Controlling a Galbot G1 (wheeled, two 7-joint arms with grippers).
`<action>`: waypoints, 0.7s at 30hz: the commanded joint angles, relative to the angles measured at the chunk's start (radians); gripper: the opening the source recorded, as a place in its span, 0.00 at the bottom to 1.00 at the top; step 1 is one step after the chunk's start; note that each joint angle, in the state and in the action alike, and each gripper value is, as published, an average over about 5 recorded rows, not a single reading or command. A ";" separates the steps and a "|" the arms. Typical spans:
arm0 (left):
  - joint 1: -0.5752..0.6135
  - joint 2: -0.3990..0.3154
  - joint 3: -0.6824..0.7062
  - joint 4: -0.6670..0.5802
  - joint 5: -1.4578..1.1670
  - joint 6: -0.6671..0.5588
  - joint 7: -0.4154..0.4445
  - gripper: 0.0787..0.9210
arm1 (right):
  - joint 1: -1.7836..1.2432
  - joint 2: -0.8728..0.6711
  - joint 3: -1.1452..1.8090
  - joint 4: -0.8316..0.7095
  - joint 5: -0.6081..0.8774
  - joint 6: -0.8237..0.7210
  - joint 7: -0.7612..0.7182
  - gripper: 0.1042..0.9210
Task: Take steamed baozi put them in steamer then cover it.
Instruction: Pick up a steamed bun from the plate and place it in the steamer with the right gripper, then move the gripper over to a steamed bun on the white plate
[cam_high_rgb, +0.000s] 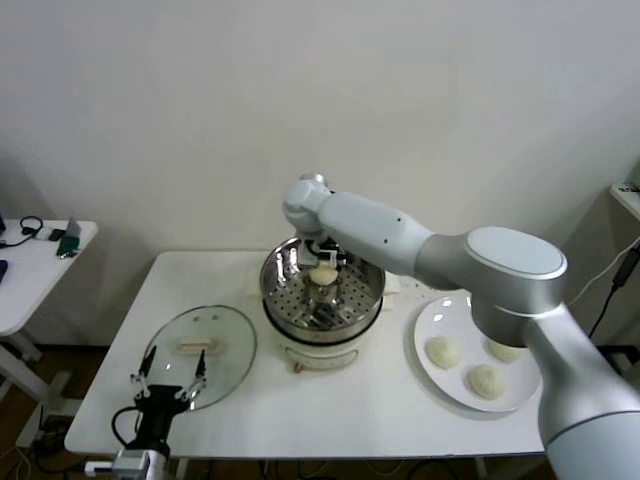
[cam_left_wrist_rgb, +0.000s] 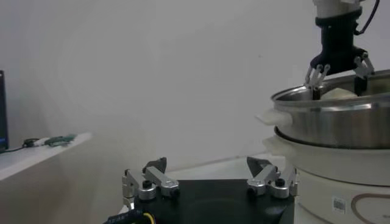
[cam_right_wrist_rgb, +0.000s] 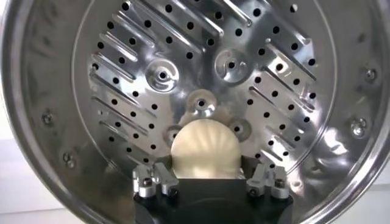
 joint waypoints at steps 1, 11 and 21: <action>0.004 -0.002 0.001 -0.001 0.001 0.001 -0.001 0.88 | 0.002 -0.011 0.020 0.025 -0.031 0.004 -0.011 0.88; -0.004 0.013 0.002 -0.017 0.002 0.013 0.002 0.88 | 0.163 -0.178 -0.004 0.225 0.244 -0.106 -0.096 0.88; -0.017 0.034 0.003 -0.021 0.002 0.022 0.005 0.88 | 0.413 -0.557 -0.304 0.429 0.873 -0.495 0.056 0.88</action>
